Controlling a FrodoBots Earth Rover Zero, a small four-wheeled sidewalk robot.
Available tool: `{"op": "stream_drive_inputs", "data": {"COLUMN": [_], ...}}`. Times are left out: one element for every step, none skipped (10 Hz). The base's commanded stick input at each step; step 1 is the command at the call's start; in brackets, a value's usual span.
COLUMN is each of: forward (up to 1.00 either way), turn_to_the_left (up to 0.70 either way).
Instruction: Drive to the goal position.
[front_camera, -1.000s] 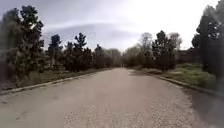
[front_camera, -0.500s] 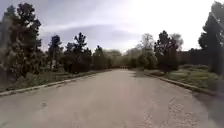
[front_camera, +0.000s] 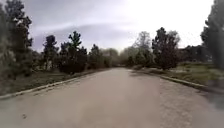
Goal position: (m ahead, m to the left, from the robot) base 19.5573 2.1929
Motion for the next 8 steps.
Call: {"op": "stream_drive_inputs", "data": {"forward": [0.7,0.7,0.7,0.7,0.7,0.7,0.7,0.7], "turn_to_the_left": [0.0,0.0,0.0,0.0,0.0,0.0,0.0,0.0]}}
